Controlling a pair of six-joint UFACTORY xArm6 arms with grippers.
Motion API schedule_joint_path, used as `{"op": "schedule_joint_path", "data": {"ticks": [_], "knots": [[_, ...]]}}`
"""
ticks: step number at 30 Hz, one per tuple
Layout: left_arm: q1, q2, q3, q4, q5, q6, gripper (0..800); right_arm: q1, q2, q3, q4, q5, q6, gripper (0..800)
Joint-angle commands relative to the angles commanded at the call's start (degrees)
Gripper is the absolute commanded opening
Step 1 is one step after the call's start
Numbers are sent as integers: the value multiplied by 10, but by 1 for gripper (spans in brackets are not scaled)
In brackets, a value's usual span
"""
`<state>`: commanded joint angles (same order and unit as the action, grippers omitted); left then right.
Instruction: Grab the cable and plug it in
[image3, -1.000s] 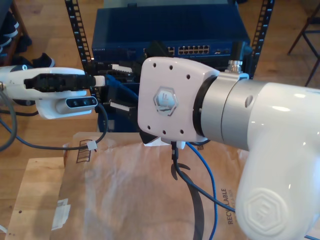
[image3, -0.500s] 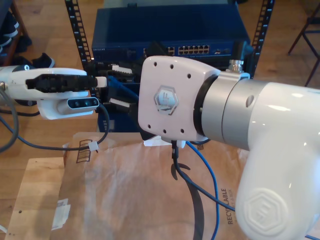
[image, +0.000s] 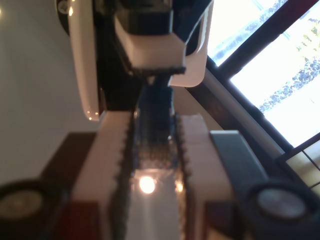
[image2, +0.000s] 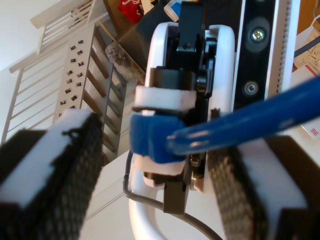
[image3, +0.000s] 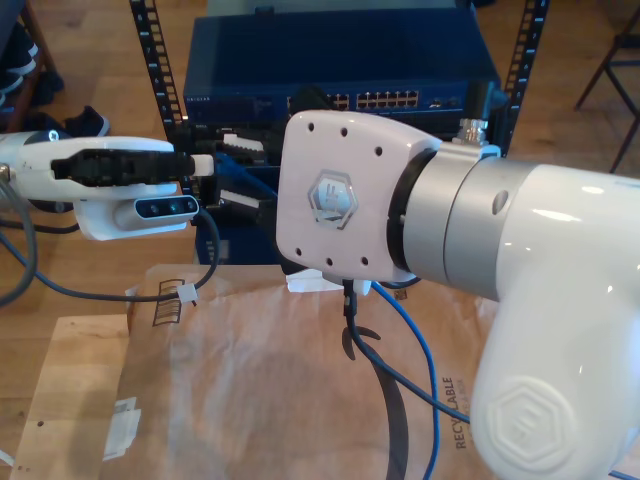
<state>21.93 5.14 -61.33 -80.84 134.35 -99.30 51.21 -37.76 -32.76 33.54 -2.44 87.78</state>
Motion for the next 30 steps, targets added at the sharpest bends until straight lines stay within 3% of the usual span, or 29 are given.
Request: {"op": "schedule_joint_path", "data": {"ticks": [17, 30], "knots": [[-12, -7, -2, 1, 1, 0, 21, 0, 1, 0, 0, 0, 0, 242], [-13, -5, -2, 3, -3, -1, 21, -1, 1, -1, 0, 0, 0, 241]]}}
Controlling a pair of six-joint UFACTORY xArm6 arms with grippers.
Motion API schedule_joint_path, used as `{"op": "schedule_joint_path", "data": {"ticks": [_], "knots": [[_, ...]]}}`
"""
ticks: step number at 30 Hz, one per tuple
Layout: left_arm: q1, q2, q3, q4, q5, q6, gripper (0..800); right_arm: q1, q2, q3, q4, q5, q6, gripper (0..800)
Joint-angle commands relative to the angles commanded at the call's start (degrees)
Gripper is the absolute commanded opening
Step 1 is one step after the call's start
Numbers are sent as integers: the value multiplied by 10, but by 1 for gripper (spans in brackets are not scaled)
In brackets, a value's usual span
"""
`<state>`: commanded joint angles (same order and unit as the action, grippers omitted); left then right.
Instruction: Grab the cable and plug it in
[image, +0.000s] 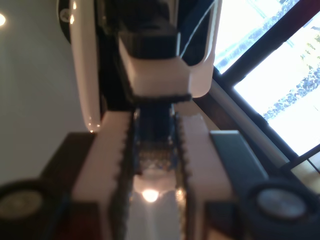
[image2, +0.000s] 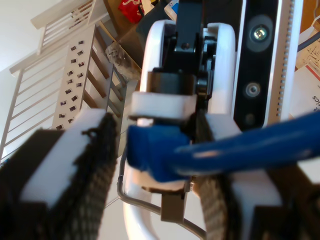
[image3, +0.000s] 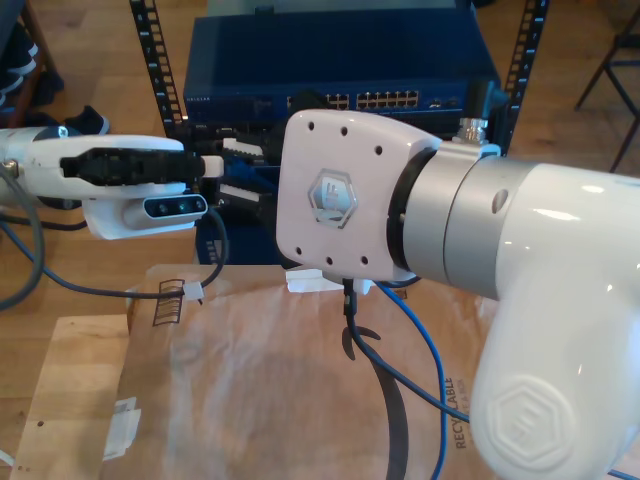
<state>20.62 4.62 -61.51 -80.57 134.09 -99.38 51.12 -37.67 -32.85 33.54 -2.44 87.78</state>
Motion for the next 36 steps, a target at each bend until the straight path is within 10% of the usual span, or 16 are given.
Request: {"op": "schedule_joint_path", "data": {"ticks": [30, 31, 33, 34, 36], "knots": [[3, -2, -4, 5, -2, -4, 22, -1, -1, 2, -3, -14, -1, 145], [3, -2, -4, 8, -2, -4, 72, -1, -1, 2, -3, -22, -1, 97], [3, -2, -1, 11, -3, -5, 653, -1, -1, 2, -3, -30, -1, 32], [3, -2, -2, 11, -4, -5, 799, 0, -1, 2, -3, -31, -1, 23], [4, -2, -2, 10, -4, -4, 793, 0, -1, 2, -3, -31, -1, 12]]}}
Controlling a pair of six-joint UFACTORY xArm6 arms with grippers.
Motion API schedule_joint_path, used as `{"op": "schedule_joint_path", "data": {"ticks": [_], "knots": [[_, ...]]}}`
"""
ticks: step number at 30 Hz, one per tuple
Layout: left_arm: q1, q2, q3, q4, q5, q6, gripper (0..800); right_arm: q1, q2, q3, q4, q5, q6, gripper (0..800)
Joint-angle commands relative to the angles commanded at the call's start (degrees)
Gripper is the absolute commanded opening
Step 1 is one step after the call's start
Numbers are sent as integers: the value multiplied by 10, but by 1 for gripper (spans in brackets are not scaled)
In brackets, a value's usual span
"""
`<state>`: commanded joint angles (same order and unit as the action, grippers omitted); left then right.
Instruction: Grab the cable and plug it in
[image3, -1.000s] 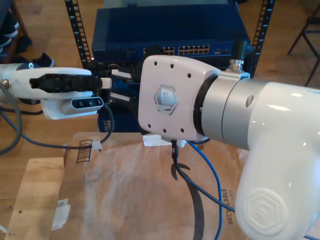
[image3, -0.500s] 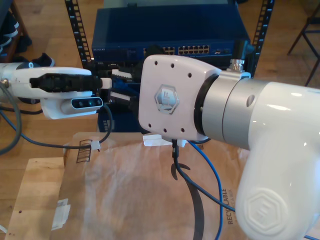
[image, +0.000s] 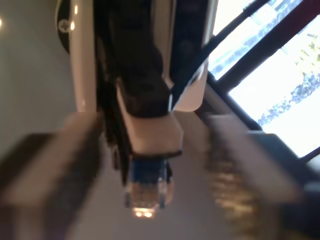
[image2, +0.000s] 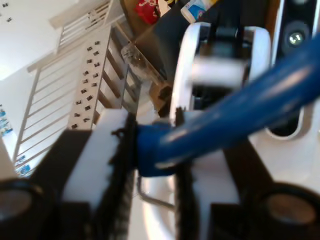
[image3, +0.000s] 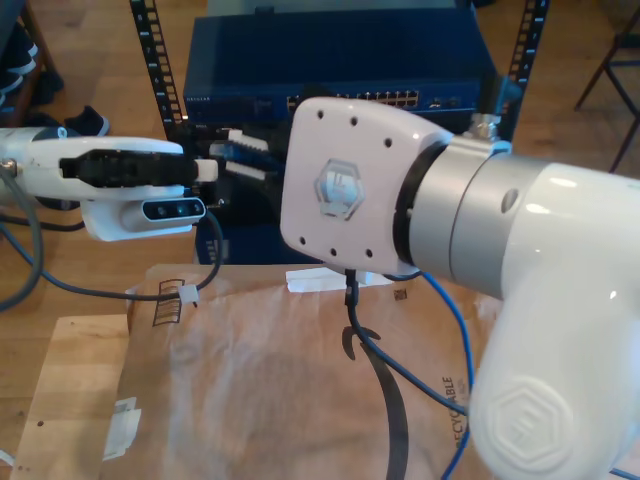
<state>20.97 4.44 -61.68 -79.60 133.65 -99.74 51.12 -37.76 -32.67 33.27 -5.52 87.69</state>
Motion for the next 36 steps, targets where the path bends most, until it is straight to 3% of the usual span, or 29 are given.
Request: {"op": "schedule_joint_path", "data": {"ticks": [4, 7, 12, 15, 20, 24, 27, 33, 36], "knots": [[2, -3, -4, -1, -6, 2, 797, -1, 1, 0, 1, 0, 0, 7], [18, -5, -11, 8, -45, 5, 797, -3, 11, 0, 2, 0, 0, 2], [77, -23, -34, 105, -93, 44, 797, -60, 38, 0, 0, -3, 0, 2], [91, -42, -41, 215, -127, 57, 797, -90, 57, 17, -2, -23, -1, 2], [109, -53, -41, 369, -149, 100, 798, -114, 75, 76, -18, -149, -5, 2], [130, -93, -36, 453, -149, 149, 798, -139, 102, 123, -18, -262, -47, 8], [164, -107, -24, 511, -148, 201, 798, -142, 153, 146, -13, -378, -93, 9], [213, -146, 19, 621, -149, 309, 798, -130, 258, 148, 97, -537, -196, 9], [284, -156, 59, 660, -163, 386, 798, -98, 315, 139, 115, -636, -216, 3]]}}
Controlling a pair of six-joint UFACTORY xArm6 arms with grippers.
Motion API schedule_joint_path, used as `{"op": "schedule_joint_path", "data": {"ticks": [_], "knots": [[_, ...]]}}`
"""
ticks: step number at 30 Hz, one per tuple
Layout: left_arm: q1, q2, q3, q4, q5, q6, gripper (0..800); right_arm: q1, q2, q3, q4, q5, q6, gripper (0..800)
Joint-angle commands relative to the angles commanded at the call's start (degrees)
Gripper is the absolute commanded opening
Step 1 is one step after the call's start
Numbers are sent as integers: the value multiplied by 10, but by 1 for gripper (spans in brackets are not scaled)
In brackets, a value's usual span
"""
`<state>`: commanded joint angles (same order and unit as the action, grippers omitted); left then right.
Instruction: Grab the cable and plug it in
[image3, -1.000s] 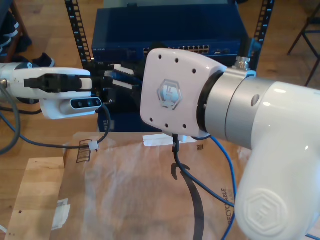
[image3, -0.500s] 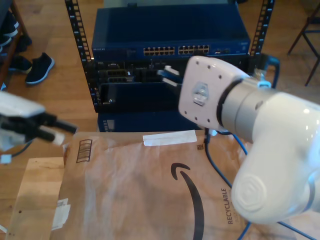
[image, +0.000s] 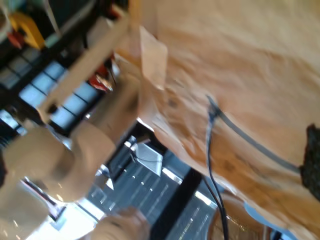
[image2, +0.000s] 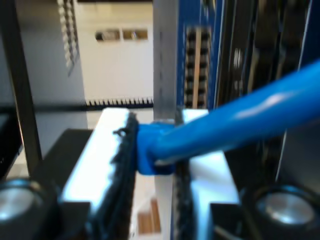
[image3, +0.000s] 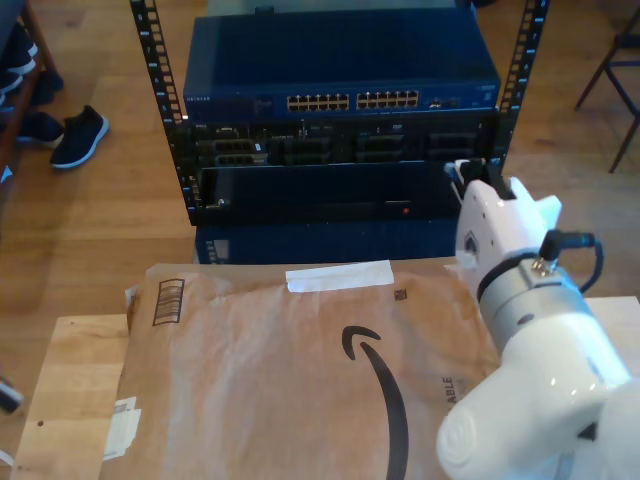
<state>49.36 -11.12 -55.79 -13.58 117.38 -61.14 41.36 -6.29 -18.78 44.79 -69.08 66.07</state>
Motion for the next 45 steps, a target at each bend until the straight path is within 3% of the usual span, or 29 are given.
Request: {"op": "schedule_joint_path", "data": {"ticks": [4, 8, 14, 18, 22, 28, 31, 40, 43, 45], "knots": [[72, -29, 25, 31, -25, 109, 798, 18, 62, -25, 51, -52, -1, 2], [146, -63, 66, 108, -44, 203, 798, 20, 70, -27, 55, -65, -1, 2], [238, -139, 194, 167, -126, 306, 798, 20, 93, -55, 70, -79, -1, 1], [284, -177, 279, 186, -211, 356, 798, 21, 97, -58, 76, -95, -15, 1], [343, -178, 323, 208, -265, 400, 798, 20, 108, -69, 82, -96, -15, 1], [375, -178, 372, 207, -339, 432, 798, 20, 120, -87, 82, -95, -16, 1], [401, -180, 383, 207, -347, 441, 798, 19, 127, -108, 81, -94, -27, 1], [405, -184, 395, 207, -360, 482, 798, 18, 191, -190, 80, -91, -50, 1], [405, -198, 413, 207, -389, 506, 798, 13, 202, -211, 80, -89, -50, 1], [407, -203, 451, 207, -440, 515, 798, 8, 204, -219, 80, -80, -50, 1]]}}
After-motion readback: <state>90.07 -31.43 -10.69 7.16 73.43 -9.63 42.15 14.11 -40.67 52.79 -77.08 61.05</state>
